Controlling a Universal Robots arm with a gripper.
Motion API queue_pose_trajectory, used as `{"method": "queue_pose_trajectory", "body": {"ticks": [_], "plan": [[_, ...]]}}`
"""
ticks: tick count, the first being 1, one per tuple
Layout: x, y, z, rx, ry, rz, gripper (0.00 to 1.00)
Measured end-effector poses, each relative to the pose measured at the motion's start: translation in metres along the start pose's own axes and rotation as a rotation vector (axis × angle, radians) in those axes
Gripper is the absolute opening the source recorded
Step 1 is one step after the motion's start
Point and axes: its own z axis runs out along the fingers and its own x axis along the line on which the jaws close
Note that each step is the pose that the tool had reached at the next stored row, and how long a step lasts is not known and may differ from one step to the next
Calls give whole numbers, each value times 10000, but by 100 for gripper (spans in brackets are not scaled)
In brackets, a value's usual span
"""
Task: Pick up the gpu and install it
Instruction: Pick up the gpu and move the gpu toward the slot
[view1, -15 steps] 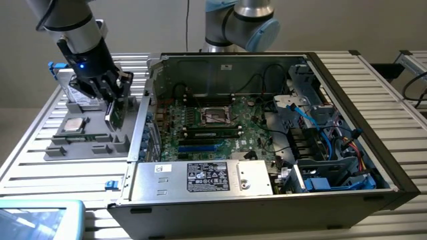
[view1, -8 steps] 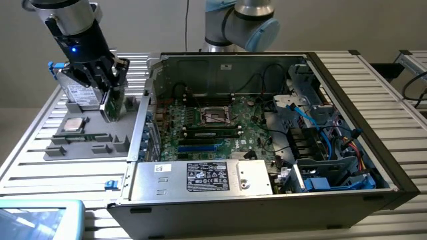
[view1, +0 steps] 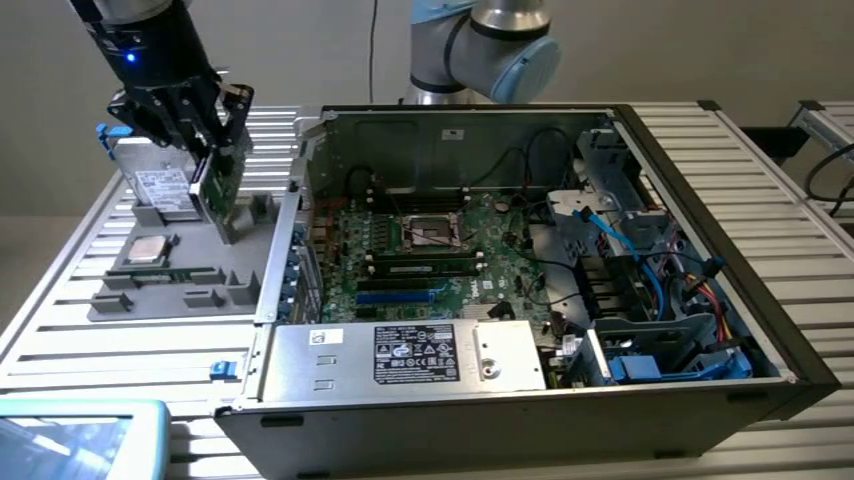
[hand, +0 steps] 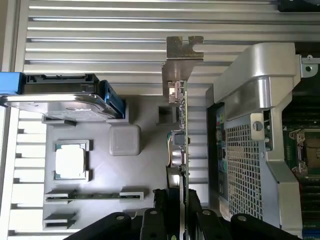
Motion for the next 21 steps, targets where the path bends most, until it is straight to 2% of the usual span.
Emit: {"method": "queue_pose_trajectory", "body": {"ticks": [8,16,18,21], "plan": [[-111,46,-360,2,-2,38,28],[-393,73,-712,4,47,44,28],[-443,81,-763,4,84,49,28],[-513,86,-808,6,233,68,28]]}}
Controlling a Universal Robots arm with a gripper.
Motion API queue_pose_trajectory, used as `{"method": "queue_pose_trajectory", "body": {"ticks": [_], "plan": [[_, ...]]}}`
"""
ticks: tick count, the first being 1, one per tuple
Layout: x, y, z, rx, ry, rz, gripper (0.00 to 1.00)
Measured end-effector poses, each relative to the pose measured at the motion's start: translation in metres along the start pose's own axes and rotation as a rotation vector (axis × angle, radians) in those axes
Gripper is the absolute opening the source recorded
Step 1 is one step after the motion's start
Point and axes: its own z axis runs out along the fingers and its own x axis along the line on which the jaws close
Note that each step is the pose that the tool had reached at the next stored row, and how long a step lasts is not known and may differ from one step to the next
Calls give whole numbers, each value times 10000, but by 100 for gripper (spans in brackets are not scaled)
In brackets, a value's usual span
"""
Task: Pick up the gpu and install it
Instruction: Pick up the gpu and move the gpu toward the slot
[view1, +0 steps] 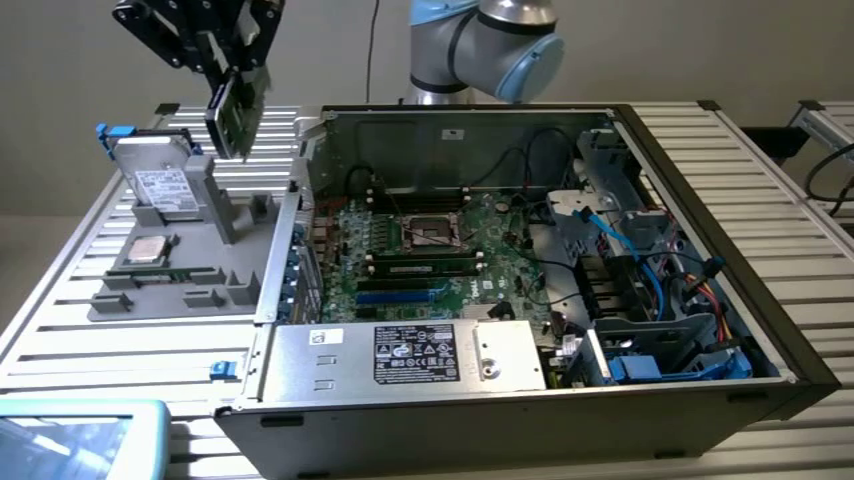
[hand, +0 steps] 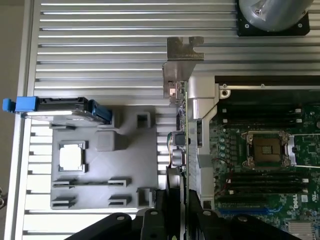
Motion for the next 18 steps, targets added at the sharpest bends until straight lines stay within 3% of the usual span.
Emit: {"method": "queue_pose_trajectory", "body": {"ticks": [1,3,13,18], "plan": [[-26,2,-18,3,46,6,28],[-102,5,-45,2,70,9,28],[-560,-2,-66,-3,78,9,28],[-786,-15,-66,-1,110,14,28]]}}
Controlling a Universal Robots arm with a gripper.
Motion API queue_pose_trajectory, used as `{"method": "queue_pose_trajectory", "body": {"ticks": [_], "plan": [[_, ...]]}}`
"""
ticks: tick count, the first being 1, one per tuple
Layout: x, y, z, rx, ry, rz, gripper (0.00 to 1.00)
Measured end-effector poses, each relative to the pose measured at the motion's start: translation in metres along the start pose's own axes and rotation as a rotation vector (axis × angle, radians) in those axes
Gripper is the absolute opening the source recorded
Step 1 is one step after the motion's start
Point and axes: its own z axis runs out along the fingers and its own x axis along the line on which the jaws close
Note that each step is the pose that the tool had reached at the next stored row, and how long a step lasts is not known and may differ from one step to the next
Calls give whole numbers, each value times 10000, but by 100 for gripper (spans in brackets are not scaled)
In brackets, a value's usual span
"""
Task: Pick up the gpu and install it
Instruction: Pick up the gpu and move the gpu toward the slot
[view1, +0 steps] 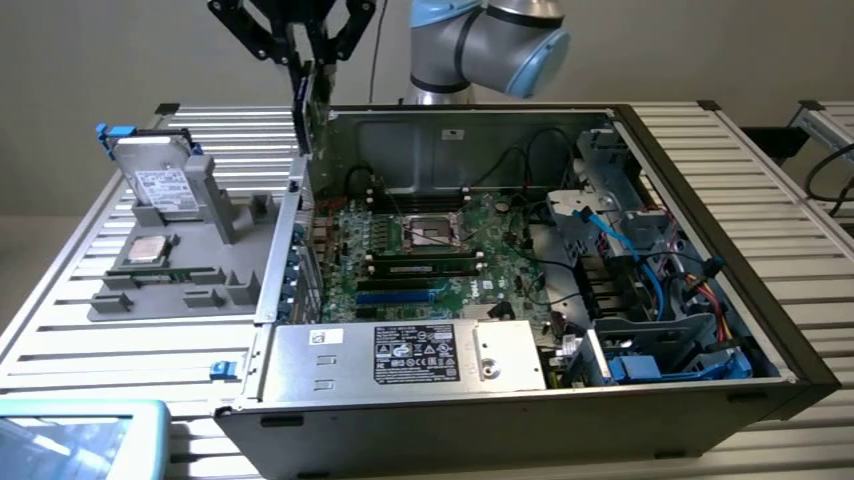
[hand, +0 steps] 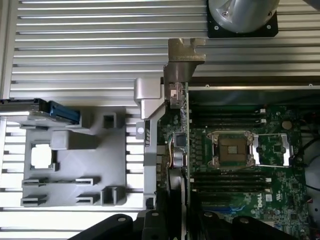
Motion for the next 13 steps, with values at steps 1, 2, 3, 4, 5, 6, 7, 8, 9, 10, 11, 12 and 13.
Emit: {"method": "queue_pose_trajectory", "body": {"ticks": [1,2,3,4,5,6,7,8,9,10,11,12,13], "plan": [[-45,-6,-1,0,4,0,28],[-89,-13,-2,0,9,1,28],[-138,-23,-3,0,13,2,28],[-182,-32,-4,0,18,2,28],[-229,-42,-6,1,23,2,28],[-273,-52,-7,1,27,3,28],[-314,-63,-8,1,31,3,28],[-357,-74,-9,1,33,4,28],[-401,-85,-9,0,37,4,28],[-441,-94,-9,0,40,4,28],[-481,-103,-9,1,43,5,28],[-517,-112,-7,-1,45,4,28],[-551,-119,-5,0,49,6,28]]}}
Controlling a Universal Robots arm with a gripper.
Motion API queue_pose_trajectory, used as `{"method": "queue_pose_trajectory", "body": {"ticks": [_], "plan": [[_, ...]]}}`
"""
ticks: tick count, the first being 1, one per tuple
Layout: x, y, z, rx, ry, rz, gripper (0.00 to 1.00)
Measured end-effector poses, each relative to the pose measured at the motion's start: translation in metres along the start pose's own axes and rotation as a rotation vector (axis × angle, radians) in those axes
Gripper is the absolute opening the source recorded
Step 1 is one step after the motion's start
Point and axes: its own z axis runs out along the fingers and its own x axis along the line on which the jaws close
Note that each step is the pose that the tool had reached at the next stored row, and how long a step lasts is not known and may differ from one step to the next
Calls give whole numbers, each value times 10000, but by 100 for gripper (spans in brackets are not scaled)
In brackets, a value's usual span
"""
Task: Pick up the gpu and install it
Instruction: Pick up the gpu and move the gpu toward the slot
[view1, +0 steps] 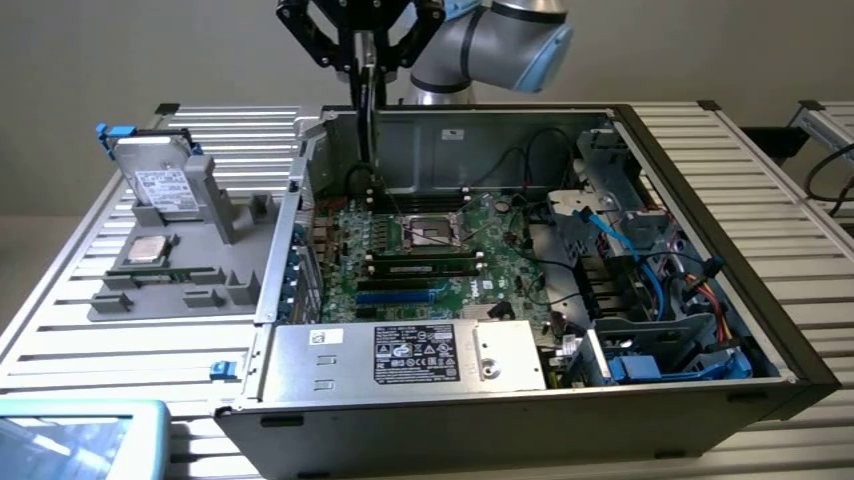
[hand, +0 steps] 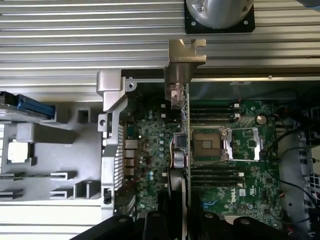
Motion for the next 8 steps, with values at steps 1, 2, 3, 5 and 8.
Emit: {"method": "queue_pose_trajectory", "body": {"ticks": [1,2,3,5,8], "plan": [[-34,-5,5,2,3,0,28],[-63,-9,12,2,5,0,28],[-90,-13,21,1,6,0,28],[-147,-21,36,1,8,1,28],[-274,-34,62,2,8,1,28]]}}
